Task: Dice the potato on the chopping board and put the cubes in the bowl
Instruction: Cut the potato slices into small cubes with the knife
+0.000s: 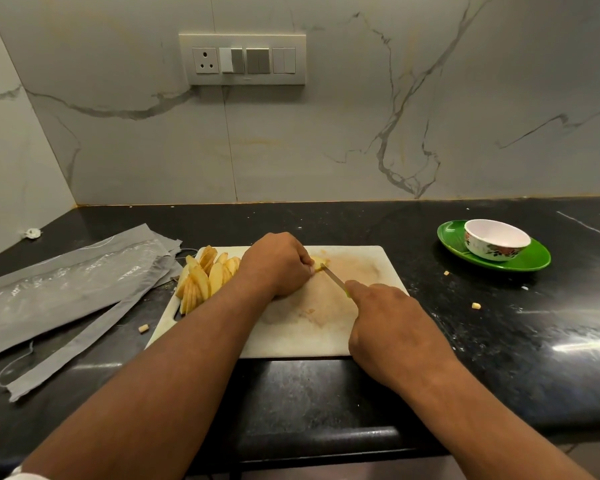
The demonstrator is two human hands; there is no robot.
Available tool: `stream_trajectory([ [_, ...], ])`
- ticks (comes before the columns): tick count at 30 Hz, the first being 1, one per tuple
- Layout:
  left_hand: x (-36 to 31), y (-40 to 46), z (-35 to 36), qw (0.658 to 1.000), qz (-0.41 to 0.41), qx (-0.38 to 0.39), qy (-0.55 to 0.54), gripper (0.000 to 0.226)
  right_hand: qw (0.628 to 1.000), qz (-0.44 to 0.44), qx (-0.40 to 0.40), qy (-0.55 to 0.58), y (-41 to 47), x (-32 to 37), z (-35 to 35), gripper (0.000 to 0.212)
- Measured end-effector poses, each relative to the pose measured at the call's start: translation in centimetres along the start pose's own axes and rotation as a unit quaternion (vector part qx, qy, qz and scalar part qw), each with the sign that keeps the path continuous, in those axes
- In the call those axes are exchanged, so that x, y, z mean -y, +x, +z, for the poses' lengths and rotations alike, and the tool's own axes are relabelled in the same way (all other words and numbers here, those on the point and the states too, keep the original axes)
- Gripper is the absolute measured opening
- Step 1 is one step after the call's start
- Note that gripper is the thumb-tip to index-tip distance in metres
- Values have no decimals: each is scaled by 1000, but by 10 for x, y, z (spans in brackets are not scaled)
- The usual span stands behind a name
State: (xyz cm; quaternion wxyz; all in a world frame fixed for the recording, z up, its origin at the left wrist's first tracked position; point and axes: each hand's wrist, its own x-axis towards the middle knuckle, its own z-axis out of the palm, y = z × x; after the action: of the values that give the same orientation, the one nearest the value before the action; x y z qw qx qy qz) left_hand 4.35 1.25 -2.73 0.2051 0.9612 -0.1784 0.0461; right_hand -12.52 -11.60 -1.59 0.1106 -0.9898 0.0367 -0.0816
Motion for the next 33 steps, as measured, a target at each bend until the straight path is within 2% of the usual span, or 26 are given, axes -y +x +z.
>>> stream_trajectory([
  [7, 0, 1, -2, 1000, -17, 7, -14, 21, 998, 0, -55, 19, 11, 4, -3, 49],
  [13, 2, -1, -1, 1000, -9, 4, -26, 17, 999, -3, -24, 23, 33, 11, 13, 50],
  [22, 3, 1, 0, 1000, -16, -1, -26, 20, 1000, -14, -3, 6, -6, 6, 0, 49],
  [29, 5, -3, -6, 999, -30, -1, -19, 20, 999, -8, -47, 17, 0, 11, -7, 51],
  [33, 6, -4, -7, 1000, -26, 1, -9, 19, 999, -7, -44, 28, 25, 14, 5, 52],
])
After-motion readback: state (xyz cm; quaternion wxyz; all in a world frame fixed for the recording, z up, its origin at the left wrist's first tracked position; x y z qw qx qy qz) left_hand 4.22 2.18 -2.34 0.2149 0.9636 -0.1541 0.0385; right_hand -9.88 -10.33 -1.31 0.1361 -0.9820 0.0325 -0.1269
